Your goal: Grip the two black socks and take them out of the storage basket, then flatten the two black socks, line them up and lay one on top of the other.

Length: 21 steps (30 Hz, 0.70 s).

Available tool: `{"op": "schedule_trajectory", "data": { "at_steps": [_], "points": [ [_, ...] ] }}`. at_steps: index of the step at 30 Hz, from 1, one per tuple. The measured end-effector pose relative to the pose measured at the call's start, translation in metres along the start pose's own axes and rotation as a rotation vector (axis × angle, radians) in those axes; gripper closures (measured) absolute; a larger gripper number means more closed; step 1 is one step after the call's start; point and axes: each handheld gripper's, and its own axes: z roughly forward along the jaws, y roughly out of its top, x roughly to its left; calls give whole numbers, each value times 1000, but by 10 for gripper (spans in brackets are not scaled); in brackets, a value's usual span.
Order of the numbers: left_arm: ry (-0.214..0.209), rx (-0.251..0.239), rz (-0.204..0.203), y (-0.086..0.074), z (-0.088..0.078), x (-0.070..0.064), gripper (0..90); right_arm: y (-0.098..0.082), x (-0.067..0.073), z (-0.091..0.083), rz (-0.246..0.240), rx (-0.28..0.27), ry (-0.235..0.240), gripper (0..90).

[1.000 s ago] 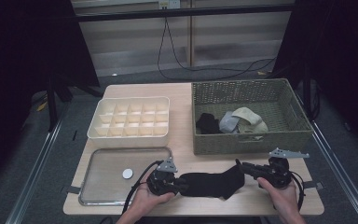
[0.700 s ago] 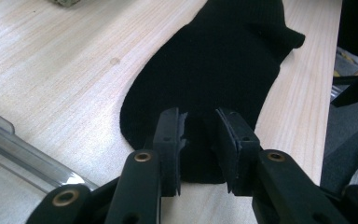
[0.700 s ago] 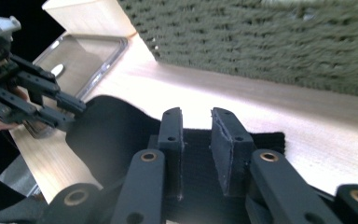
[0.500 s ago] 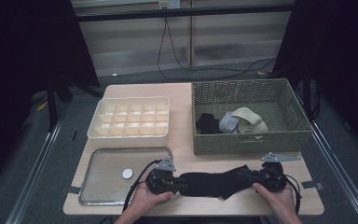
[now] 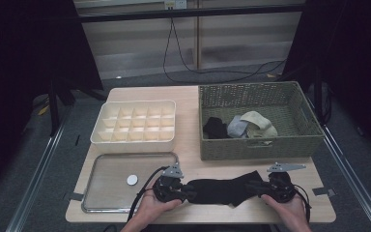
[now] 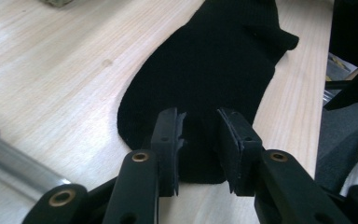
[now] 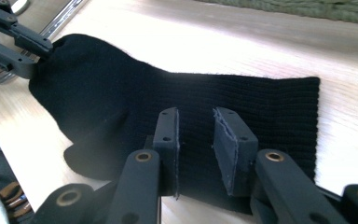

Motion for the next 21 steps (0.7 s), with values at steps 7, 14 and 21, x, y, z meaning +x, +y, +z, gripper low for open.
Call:
{"op": "schedule_trajectory", "data": {
  "at_steps": [7, 14, 21],
  "points": [
    [-6, 8, 10, 2, 3, -3, 687, -3, 0, -2, -1, -27, 1, 556],
    [-19, -11, 9, 2, 1, -2, 669, 3, 3, -5, -18, -38, 35, 509],
    [-17, -72, 0, 5, -12, -2, 612, 9, 11, -8, -26, -88, 28, 475]
  ]
}}
